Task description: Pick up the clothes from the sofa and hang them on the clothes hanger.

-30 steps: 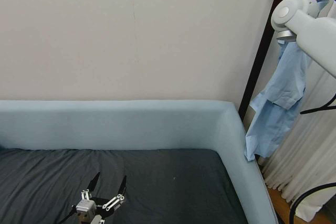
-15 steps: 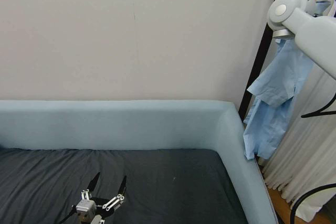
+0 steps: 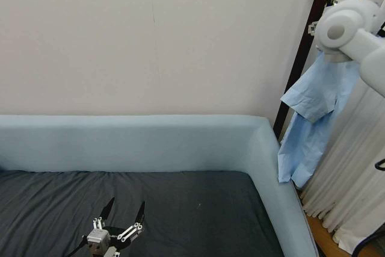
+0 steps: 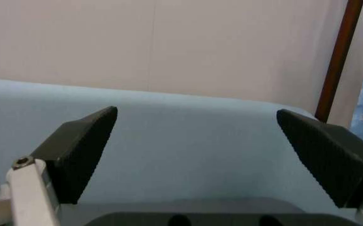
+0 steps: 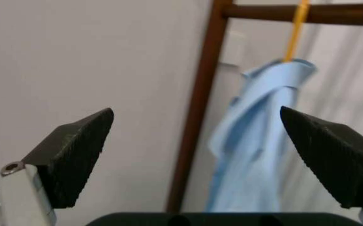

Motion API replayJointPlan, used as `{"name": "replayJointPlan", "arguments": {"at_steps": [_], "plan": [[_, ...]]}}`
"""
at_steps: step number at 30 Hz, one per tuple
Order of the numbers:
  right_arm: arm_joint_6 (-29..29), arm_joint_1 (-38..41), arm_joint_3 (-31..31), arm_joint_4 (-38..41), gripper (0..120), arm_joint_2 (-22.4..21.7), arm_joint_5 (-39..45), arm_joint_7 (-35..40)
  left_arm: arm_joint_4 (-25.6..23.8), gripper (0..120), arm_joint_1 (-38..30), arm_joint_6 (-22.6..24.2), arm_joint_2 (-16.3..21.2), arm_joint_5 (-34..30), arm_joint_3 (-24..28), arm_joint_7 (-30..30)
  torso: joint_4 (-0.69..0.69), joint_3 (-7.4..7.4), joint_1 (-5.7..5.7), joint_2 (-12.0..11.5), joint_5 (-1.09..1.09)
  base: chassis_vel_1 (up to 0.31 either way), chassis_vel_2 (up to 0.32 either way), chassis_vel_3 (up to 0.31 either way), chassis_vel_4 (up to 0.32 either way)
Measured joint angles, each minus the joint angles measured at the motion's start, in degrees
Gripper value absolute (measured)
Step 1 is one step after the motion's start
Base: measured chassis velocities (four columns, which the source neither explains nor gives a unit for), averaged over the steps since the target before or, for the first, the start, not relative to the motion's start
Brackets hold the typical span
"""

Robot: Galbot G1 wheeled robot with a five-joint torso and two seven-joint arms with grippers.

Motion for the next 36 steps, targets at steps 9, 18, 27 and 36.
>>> {"name": "replayJointPlan", "arguments": {"at_steps": [9, 18, 27, 36], "plan": [[13.8, -27.6, 21.4, 18.5, 100, -9.6, -6.1, -22.0, 0.0, 100, 0.0, 0.0, 0.0, 0.0, 0.0, 0.0, -0.05, -0.01, -0.01, 0.0, 0.01, 0.0, 0.0, 0.0, 0.0], [15.8, -57.2, 38.6, 24.1, 100, -7.5, -16.0, -26.3, 0.0, 100, 0.0, 0.0, 0.0, 0.0, 0.0, 0.0, 0.01, 0.0, 0.0, 0.0, 0.0, 0.0, 0.0, 0.0, 0.0], [22.7, -92.1, 55.2, 25.6, 100, 2.1, -37.7, -34.0, 0.0, 100, 0.0, 0.0, 0.0, 0.0, 0.0, 0.0, -0.03, 0.0, 0.0, 0.0, 0.0, 0.0, 0.0, 0.0, 0.0], [34.3, -115.2, 64.3, 22.4, 100, 19.6, -59.7, -42.6, 0.0, 100, 0.0, 0.0, 0.0, 0.0, 0.0, 0.0, -0.03, 0.0, 0.0, 0.0, 0.01, 0.0, 0.0, 0.0, 0.0]]}}
